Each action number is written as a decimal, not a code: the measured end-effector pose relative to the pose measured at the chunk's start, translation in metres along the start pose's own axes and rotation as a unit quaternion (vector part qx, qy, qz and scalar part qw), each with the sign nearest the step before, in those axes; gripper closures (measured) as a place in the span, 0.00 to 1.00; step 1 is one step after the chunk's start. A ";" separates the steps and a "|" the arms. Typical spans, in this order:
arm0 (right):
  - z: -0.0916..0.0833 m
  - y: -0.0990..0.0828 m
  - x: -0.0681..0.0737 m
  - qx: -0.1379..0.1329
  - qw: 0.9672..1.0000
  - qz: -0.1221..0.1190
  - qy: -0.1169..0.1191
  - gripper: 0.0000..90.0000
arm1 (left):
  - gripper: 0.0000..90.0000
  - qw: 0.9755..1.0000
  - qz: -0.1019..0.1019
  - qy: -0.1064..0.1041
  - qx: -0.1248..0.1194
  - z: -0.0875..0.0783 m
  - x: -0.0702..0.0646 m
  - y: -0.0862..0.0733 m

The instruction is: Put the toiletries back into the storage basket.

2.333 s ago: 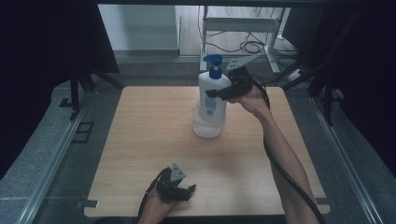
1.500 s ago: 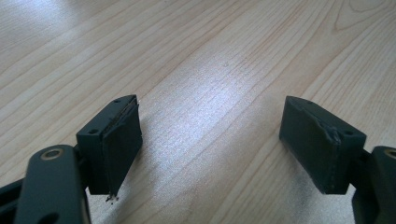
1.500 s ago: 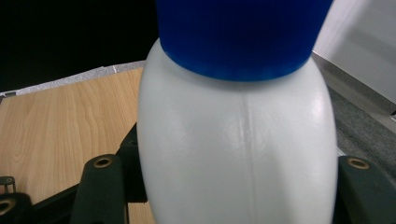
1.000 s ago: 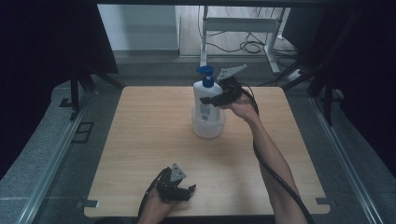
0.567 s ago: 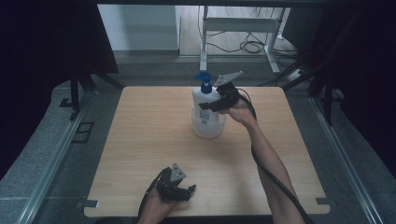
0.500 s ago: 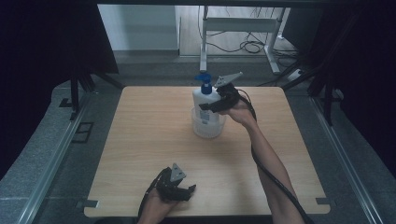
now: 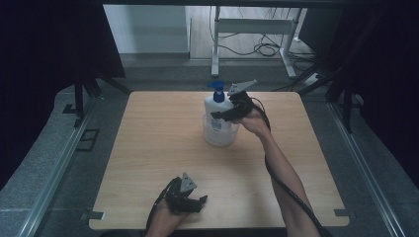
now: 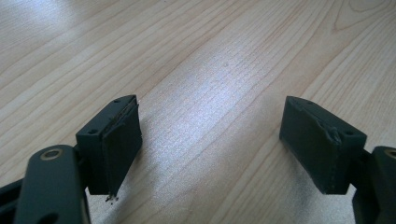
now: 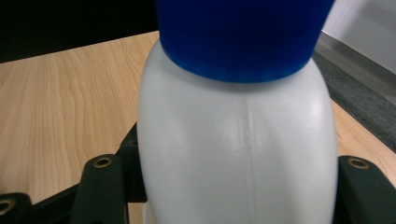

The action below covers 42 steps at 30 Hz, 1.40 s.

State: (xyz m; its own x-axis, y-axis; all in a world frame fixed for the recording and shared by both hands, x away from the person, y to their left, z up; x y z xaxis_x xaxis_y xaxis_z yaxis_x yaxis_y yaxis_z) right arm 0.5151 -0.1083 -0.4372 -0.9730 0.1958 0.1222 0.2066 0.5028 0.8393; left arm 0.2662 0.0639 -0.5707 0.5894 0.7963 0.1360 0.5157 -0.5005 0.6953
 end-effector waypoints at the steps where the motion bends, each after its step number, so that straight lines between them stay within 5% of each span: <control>1: 0.000 -0.001 0.000 0.000 1.000 0.001 0.000 0.42 | 0.23 1.000 0.000 0.000 0.000 0.000 0.000 0.000; 20: -0.003 -0.009 0.001 -0.028 1.000 0.006 0.002 0.40 | 0.23 1.000 0.000 0.000 0.000 0.000 0.000 0.000; 42: -0.004 -0.012 0.006 -0.012 0.999 -0.004 -0.036 0.14 | 0.23 1.000 0.001 0.000 0.000 0.000 0.000 0.000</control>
State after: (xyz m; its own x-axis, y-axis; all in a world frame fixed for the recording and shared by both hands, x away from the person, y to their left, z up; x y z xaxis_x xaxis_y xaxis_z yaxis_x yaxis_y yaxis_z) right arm 0.5065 -0.1164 -0.4450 -0.9646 0.2519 0.0776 0.1949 0.4838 0.8532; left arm 0.2663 0.0639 -0.5708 0.5901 0.7957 0.1370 0.5146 -0.5014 0.6955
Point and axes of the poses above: each handheld gripper's, and its own axes: z roughly forward along the jaws, y roughly out of its top, x roughly to its left, the point moved 4 cm from there along z, roughly forward along the jaws, and after that the axes turned 13 degrees about y, right-handed, at the moved point
